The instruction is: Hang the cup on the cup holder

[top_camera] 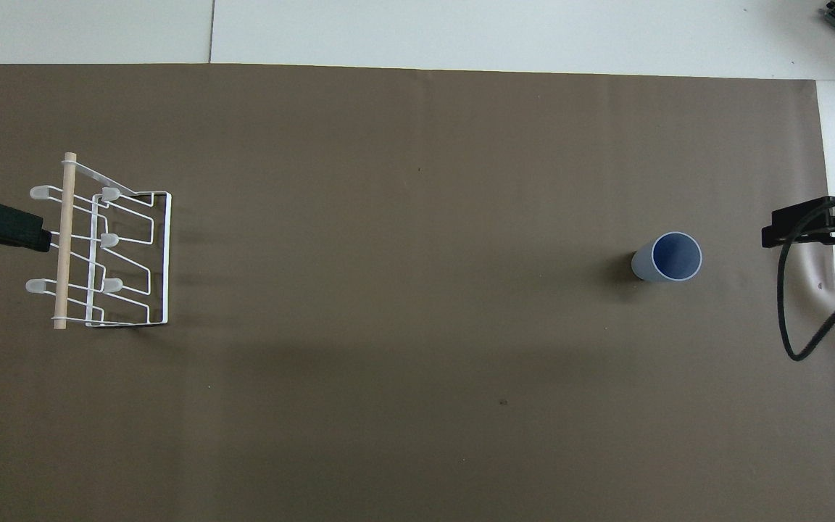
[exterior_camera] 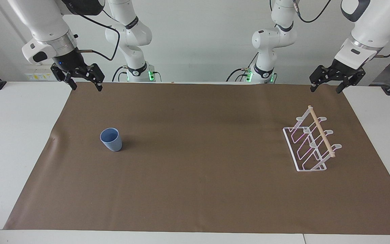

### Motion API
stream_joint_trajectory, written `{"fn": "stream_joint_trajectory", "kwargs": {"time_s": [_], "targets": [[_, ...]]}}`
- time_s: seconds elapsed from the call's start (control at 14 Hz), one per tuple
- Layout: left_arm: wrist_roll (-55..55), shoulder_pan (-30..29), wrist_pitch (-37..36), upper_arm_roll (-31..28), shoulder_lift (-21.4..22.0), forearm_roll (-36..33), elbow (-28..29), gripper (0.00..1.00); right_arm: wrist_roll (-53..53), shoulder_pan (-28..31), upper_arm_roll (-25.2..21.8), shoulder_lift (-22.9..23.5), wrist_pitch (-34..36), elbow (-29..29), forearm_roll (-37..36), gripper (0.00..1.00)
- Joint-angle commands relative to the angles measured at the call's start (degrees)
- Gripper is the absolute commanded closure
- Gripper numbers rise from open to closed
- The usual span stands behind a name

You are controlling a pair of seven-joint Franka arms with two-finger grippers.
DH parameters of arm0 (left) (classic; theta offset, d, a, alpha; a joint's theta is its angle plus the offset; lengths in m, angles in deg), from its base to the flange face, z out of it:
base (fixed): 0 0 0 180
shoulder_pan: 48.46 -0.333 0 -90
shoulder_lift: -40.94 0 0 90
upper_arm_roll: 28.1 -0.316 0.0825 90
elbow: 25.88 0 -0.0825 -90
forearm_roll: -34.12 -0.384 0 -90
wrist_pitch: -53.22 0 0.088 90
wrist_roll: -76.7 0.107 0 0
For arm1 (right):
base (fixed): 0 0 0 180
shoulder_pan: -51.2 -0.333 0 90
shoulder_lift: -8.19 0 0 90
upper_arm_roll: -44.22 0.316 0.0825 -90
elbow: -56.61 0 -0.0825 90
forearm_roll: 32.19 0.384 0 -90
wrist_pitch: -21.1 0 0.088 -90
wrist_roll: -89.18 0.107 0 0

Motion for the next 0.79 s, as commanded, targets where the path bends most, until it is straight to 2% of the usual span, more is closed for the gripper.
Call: {"fn": "stream_joint_trajectory", "kwargs": {"time_s": [0.0,0.71], "targets": [[-0.28,0.15,-0.81,0.34,0.09,0.35,-0.78,0.0,-0.14,0.02,-0.61,-1.9,-1.33,2.87,0.27,0.0],[-0.45,0.15,-0.46,0.43,0.53,0.61,0.45,0.0,-0.31,-0.06,-0.61,-2.07,-2.64,3.49,0.27,0.0]]}}
